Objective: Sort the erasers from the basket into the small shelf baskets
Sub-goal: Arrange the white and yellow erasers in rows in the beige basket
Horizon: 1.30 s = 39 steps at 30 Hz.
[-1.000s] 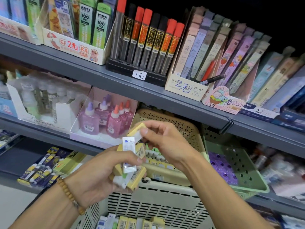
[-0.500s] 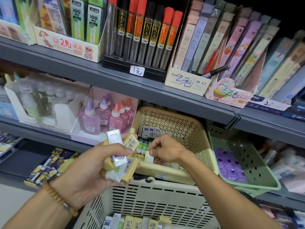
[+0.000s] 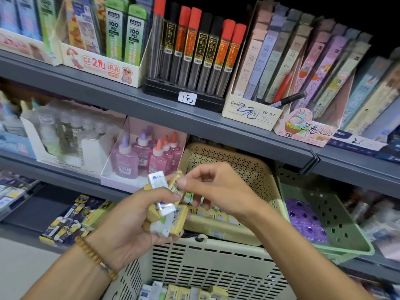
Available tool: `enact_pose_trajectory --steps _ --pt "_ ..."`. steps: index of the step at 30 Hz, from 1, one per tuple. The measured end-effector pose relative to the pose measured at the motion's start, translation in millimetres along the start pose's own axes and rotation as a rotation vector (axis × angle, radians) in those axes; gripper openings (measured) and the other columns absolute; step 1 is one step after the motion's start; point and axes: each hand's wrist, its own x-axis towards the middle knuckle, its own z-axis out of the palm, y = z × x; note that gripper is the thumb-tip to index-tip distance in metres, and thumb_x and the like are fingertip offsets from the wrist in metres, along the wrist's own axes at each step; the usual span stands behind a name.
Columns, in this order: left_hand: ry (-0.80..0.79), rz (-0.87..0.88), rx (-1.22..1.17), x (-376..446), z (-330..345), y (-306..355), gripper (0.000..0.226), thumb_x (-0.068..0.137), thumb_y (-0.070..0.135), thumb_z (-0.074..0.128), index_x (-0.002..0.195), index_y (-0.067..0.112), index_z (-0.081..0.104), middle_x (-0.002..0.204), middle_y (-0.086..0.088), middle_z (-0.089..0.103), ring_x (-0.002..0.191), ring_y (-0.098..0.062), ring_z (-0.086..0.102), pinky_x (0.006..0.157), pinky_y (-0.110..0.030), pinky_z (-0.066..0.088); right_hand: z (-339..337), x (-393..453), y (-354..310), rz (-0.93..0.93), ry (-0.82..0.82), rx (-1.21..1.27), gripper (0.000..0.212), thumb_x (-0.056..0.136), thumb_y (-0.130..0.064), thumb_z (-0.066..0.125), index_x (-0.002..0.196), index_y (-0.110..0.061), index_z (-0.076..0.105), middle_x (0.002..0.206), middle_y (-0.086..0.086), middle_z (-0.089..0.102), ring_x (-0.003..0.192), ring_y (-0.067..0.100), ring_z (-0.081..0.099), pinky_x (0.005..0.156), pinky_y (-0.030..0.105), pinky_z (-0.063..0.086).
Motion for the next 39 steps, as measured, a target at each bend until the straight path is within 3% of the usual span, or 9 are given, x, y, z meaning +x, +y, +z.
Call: enact_pose_trajectory --steps 8,12,16,19,21,23,26,33,39 --pt "0.026 -0.047 -0.048 3.2 -0.8 -3.3 0.058 0.044 0.011 0.071 0.102 0.008 0.072 0.098 -0.02 0.069 0.088 -0.036 0.065 0.068 -0.041 0.051 -10.9 4.9 7.3 0.095 0.07 0.448 0.005 0.084 -0.002 0.072 0.082 -0.005 0.068 0.069 0.01 0.069 0.053 0.01 0.061 0.049 0.016 0.05" --pt "0.061 0.003 -0.083 3.8 -0.8 -0.9 0.056 0.041 0.011 0.071 0.097 0.011 0.077 0.108 -0.012 0.069 0.084 -0.031 0.069 0.071 -0.045 0.056 -45.1 6.0 38.6 0.229 0.23 -0.005 0.006 0.087 -0.003 0.069 0.092 -0.003 0.066 0.076 0.008 0.067 0.056 0.009 0.062 0.057 0.02 0.054" --pt "0.073 0.027 -0.2 7.0 -1.2 -2.0 0.042 0.057 0.008 0.063 0.096 0.011 0.077 0.111 -0.011 0.07 0.088 -0.031 0.069 0.077 -0.049 0.056 -45.2 6.4 68.0 0.45 0.0 -0.267 0.01 0.09 -0.002 0.065 0.084 -0.008 0.07 0.079 0.005 0.07 0.067 0.011 0.065 0.07 0.028 0.056" --pt "0.091 0.038 -0.274 8.5 0.0 -5.2 0.046 0.055 0.009 0.065 0.099 0.011 0.077 0.116 -0.013 0.07 0.105 -0.035 0.066 0.084 -0.056 0.053 -32.1 11.0 71.2 0.359 -0.055 -0.594 0.011 0.09 -0.01 0.067 0.084 -0.017 0.074 0.095 -0.004 0.073 0.085 0.008 0.067 0.082 0.024 0.052" --pt "0.108 0.044 -0.32 8.5 0.7 -6.4 0.045 0.055 0.008 0.065 0.099 0.009 0.077 0.113 -0.013 0.07 0.101 -0.036 0.068 0.087 -0.06 0.049 -27.1 10.5 64.8 0.264 0.04 -0.632 0.02 0.094 -0.015 0.062 0.077 -0.017 0.071 0.085 -0.003 0.073 0.074 0.01 0.07 0.075 0.025 0.055" --pt "0.114 0.049 -0.362 8.9 1.5 -7.0 0.044 0.056 0.008 0.064 0.099 0.008 0.076 0.106 -0.012 0.07 0.09 -0.034 0.07 0.086 -0.062 0.048 -23.2 6.6 52.5 0.147 0.153 -0.428 0.027 0.098 -0.023 0.057 0.073 -0.015 0.065 0.074 0.002 0.068 0.059 0.012 0.069 0.062 0.027 0.056" --pt "0.104 0.053 -0.369 9.7 3.4 -6.8 0.042 0.057 0.007 0.063 0.097 0.009 0.077 0.105 -0.012 0.069 0.088 -0.032 0.069 0.085 -0.059 0.049 -11.7 0.3 27.1 0.025 0.121 -0.02 0.016 0.095 -0.028 0.063 0.088 -0.015 0.068 0.075 0.005 0.065 0.055 0.013 0.063 0.048 0.022 0.048" --pt "0.089 0.04 -0.345 12.4 7.6 -12.1 0.05 0.058 0.002 0.057 0.105 0.007 0.072 0.099 -0.018 0.071 0.077 -0.029 0.07 0.072 -0.047 0.059 0.5 -2.0 9.4 0.042 -0.007 -0.029 0.004 0.085 -0.012 0.075 0.085 -0.016 0.076 0.066 -0.002 0.061 0.052 0.003 0.051 0.046 0.019 0.042" --pt "0.127 -0.009 -0.384 16.4 10.2 -15.7 0.054 0.056 0.001 0.06 0.109 0.003 0.067 0.109 -0.021 0.064 0.085 -0.032 0.072 0.071 -0.044 0.06 -18.8 -3.0 20.2 0.147 0.064 0.387 0.009 0.086 0.0 0.068 0.086 -0.007 0.074 0.07 0.007 0.068 0.054 0.01 0.056 0.045 0.019 0.046"
